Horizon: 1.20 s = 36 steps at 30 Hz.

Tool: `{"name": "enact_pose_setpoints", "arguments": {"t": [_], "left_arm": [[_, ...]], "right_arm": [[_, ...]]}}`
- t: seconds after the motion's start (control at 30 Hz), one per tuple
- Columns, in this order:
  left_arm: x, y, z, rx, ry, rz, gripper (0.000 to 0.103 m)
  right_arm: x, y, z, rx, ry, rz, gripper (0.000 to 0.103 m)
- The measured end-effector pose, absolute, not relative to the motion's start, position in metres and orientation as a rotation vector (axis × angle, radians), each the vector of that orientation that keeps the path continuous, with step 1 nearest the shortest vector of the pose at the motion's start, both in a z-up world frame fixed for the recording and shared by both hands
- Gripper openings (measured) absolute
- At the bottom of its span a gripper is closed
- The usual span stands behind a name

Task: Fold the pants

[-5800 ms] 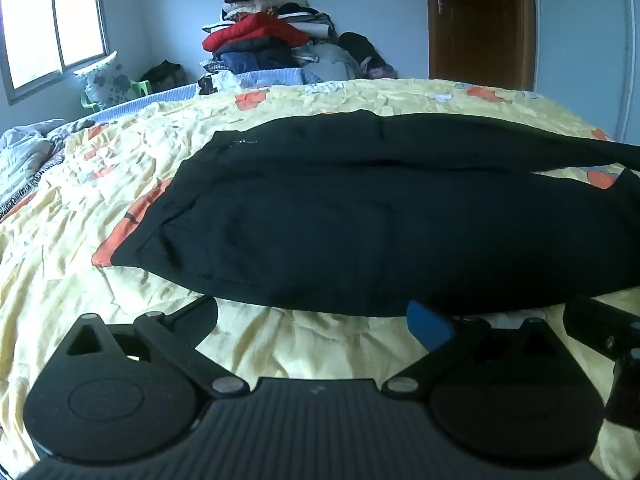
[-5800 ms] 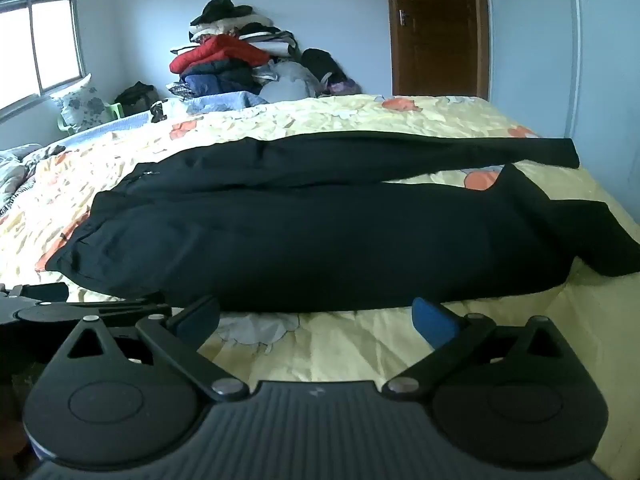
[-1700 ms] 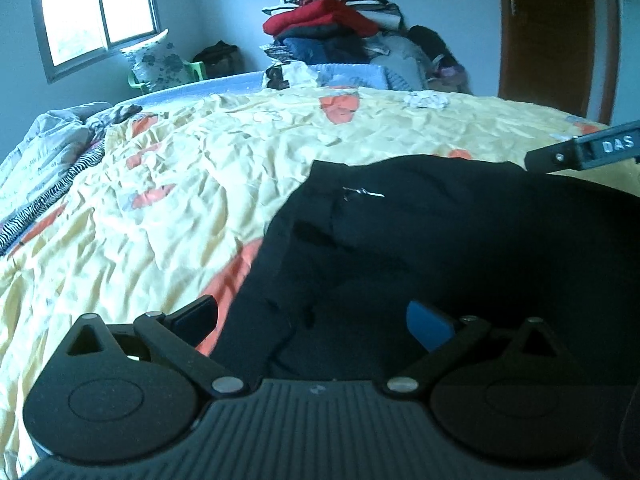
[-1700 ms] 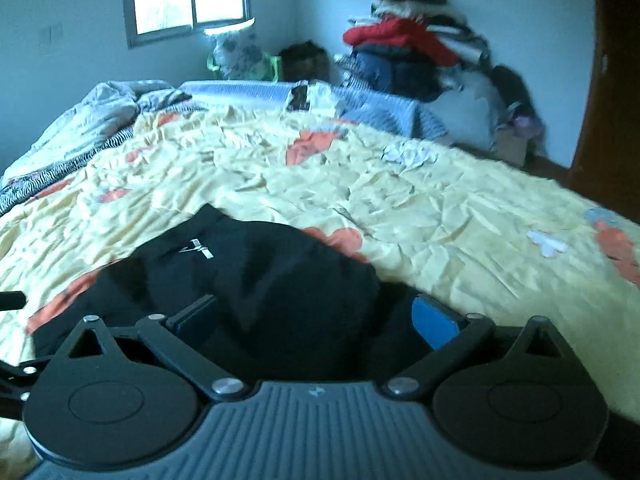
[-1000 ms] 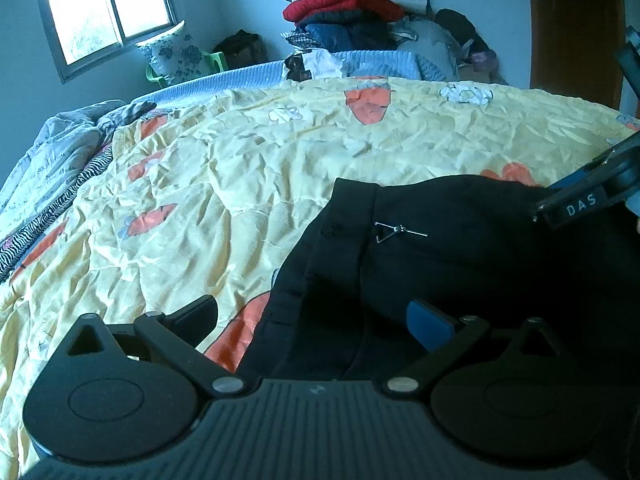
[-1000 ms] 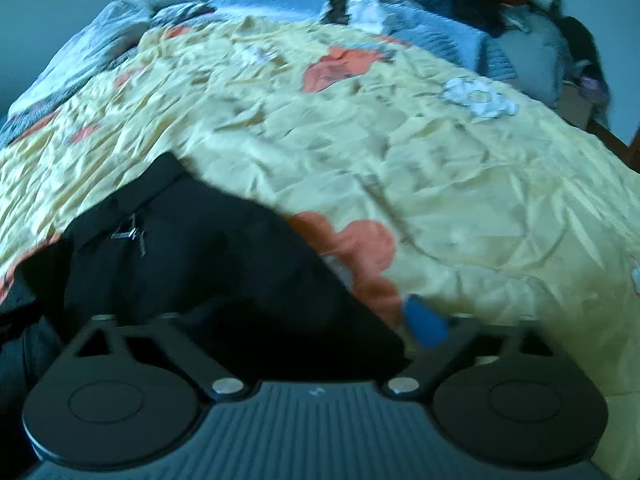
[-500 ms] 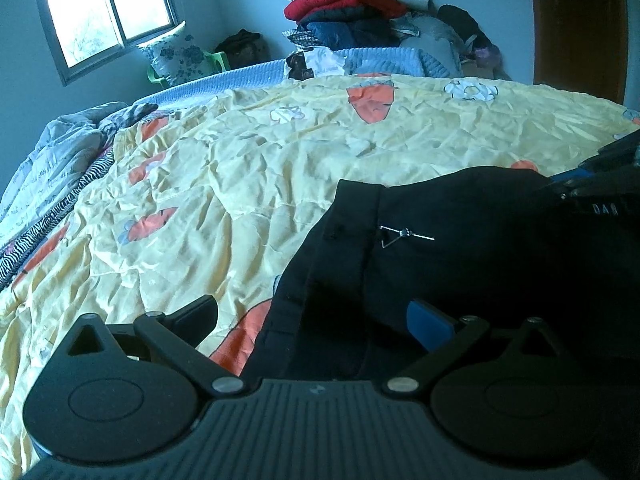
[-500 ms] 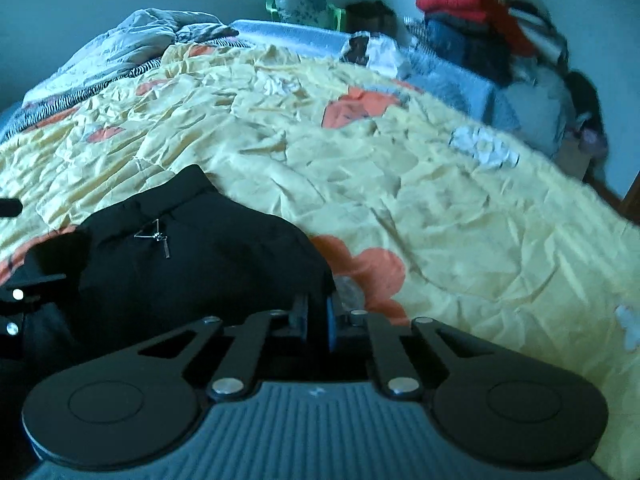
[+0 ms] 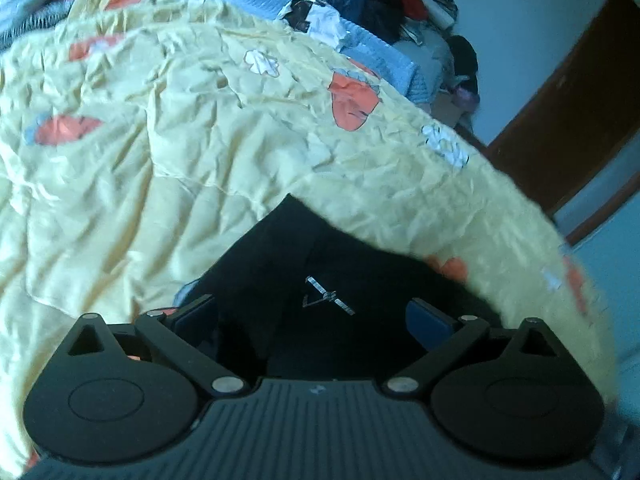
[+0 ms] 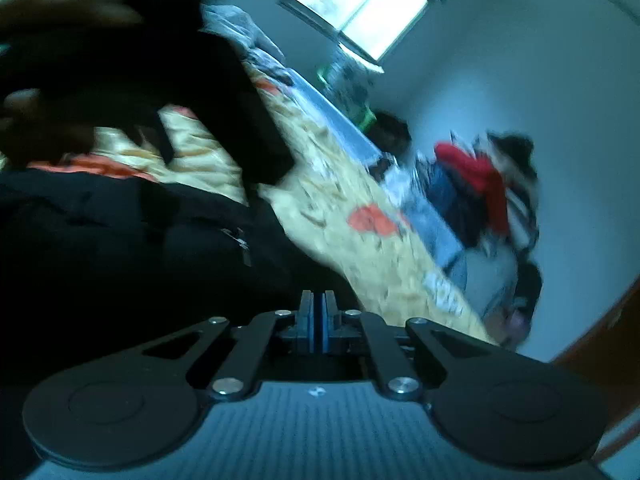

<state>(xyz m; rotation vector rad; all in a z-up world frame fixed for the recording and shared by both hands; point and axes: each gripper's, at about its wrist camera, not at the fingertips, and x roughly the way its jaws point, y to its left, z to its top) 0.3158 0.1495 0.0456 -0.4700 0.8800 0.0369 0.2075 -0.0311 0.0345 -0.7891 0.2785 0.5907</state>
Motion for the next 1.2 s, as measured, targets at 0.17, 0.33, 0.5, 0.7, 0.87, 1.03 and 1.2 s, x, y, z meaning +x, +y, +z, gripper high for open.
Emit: {"name": "enact_pose_setpoints", "arguments": {"t": [0.17,0.33,0.5,0.7,0.87,1.03,1.2], "left_arm": [[0.328,0.150,0.044,-0.518,0.908,0.039,0.100],[0.320,0.142,0.040,-0.422,0.910,0.073,0.101],[0.316,0.132,0.044,-0.295,0.879,0.106,0.101],[0.322,0.130,0.043,-0.275,0.870,0.098,0.101],[0.329,0.136,0.038,-0.318,0.872,0.087,0.101],[0.340,0.148,0.036,-0.466,0.901,0.029,0.101],[0.357,0.152,0.033,-0.573,0.937,-0.013,0.098]], "right_arm": [[0.199,-0.023,0.033,-0.870,0.274,0.606,0.004],[0.273,-0.058,0.039,-0.651,0.463,0.539,0.012],[0.360,-0.107,0.031,-0.300,0.715,0.558,0.065],[0.401,-0.107,0.015,-0.177,0.786,0.672,0.079],[0.389,-0.077,0.002,-0.287,0.788,0.712,0.010],[0.315,-0.055,0.010,-0.593,0.554,0.683,0.006],[0.241,-0.036,0.018,-0.857,0.349,0.675,0.006]]}}
